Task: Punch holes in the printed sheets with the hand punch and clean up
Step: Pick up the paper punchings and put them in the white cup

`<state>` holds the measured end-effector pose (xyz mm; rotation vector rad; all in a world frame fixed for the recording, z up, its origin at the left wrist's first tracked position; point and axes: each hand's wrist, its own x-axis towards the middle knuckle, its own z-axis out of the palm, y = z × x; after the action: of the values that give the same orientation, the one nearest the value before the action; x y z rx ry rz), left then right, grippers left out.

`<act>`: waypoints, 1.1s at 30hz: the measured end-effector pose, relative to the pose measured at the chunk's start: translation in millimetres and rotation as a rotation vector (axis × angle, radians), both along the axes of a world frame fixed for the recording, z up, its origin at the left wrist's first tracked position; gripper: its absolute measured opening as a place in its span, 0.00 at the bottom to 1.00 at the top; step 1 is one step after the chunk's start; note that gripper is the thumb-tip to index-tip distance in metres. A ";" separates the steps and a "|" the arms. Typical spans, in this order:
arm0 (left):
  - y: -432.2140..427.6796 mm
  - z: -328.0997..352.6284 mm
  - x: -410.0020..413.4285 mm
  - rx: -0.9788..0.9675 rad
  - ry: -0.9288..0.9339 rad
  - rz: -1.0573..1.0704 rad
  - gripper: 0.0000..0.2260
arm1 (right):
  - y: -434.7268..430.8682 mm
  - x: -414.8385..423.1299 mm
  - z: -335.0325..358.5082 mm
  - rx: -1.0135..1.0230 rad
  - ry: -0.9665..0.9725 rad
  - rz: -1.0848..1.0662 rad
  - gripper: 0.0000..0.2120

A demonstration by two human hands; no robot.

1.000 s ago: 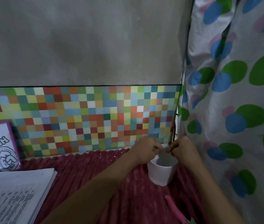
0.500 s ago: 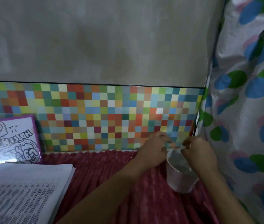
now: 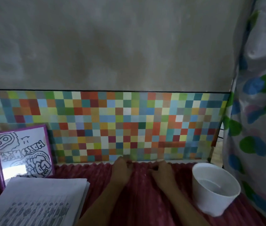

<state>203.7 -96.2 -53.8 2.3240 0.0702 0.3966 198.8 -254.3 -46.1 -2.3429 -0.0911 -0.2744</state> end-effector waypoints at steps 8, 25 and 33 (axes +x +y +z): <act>-3.4 -4.7 5.9 0.035 -0.030 0.066 0.04 | 2.5 11.4 -20.9 -0.019 -0.089 -0.087 0.09; -23.1 -14.4 -8.6 0.215 -0.097 -0.295 0.22 | -8.8 29.8 -30.8 0.293 -0.039 -0.282 0.06; -26.6 -28.9 -13.1 0.250 -0.190 -0.190 0.09 | 1.2 30.7 -35.4 -0.038 -0.058 -0.384 0.10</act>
<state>190.7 -122.8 -82.7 2.4970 -0.3065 0.5530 229.5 -253.1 -81.5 -2.3785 0.3313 -0.5315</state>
